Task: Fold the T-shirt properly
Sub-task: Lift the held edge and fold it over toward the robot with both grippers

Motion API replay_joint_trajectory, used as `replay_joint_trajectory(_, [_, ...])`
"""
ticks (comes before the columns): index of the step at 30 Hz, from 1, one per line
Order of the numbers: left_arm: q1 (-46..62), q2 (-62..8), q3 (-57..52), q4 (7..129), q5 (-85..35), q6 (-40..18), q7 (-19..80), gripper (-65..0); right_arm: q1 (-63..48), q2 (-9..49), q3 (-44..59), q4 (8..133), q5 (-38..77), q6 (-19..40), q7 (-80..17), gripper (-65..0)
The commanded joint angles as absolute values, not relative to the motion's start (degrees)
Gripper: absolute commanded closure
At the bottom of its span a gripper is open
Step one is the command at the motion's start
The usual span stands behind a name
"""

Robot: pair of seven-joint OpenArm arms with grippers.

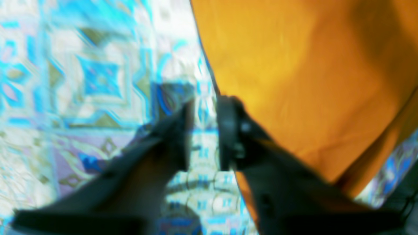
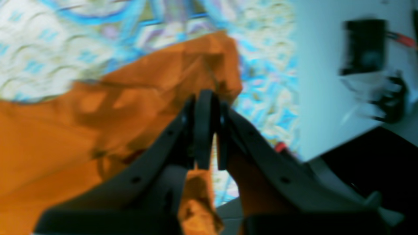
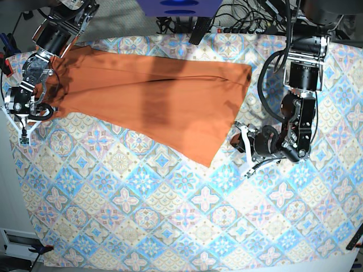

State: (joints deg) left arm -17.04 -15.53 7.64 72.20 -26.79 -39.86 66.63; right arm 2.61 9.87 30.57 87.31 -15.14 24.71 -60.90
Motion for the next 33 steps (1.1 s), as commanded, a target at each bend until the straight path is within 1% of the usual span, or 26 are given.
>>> replay_joint_trajectory(1, [-18.77, -15.34, 7.34, 72.92, -27.3, -40.0, 65.89, -21.1, 3.56, 11.03, 30.64, 88.31, -15.52, 24.31, -60.26, -1.0])
replay_joint_trajectory(3, [-19.12, -14.81, 6.99, 72.92, -27.74, -40.0, 65.71, -30.1, 3.56, 11.03, 30.02, 88.31, -15.52, 24.31, -60.26, -1.1])
replay_joint_trajectory(5, [-19.12, -13.49, 4.18, 72.92, -27.47, -40.0, 65.63, -38.1, 3.56, 11.03, 28.7, 88.4, -15.52, 24.31, -60.26, -1.1])
replay_joint_trajectory(8, [-18.95, -12.35, 1.1, 72.92, -27.38, -40.0, 65.63, -45.7, 3.47, 11.03, 28.44, 88.48, -15.52, 24.31, -60.26, -1.1])
replay_joint_trajectory(12, [-19.12, -11.74, 0.92, 72.75, -27.3, -40.0, 65.54, -46.5, 3.47, 11.03, 28.44, 88.57, -15.52, 24.31, -60.26, -1.1])
replay_joint_trajectory(14, [-20.18, -10.51, 0.92, 70.55, -27.3, -40.0, 65.54, -46.6, 3.47, 10.95, 28.35, 88.75, -15.52, 24.31, -60.26, -1.1])
replay_joint_trajectory(17, [-23.43, -9.98, 1.1, 61.76, -27.56, -40.0, 64.66, -46.6, 3.47, 10.95, 28.35, 88.84, -15.6, 24.31, -60.35, -1.1])
replay_joint_trajectory(20, [-27.03, -8.84, 3.56, 51.74, -27.47, -40.0, 60.35, -46.6, 3.47, 10.95, 28.35, 88.84, -15.6, 24.31, -60.53, -1.1])
replay_joint_trajectory(24, [-29.49, -8.57, 5.93, 42.86, -27.38, -40.0, 56.04, -46.5, 3.47, 10.95, 28.35, 88.92, -15.69, 24.31, -62.29, -1.1])
replay_joint_trajectory(28, [-29.49, -8.31, 8.57, 41.54, -27.74, -40.0, 52.62, -46.5, 3.47, 10.95, 28.35, 88.92, -15.69, 24.31, -62.29, -1.1])
replay_joint_trajectory(33, [-30.11, -6.29, 9.19, 41.19, -27.47, -40.0, 52.26, -46.5, 3.47, 10.95, 28.35, 88.92, -15.69, 24.31, -62.29, -1.1])
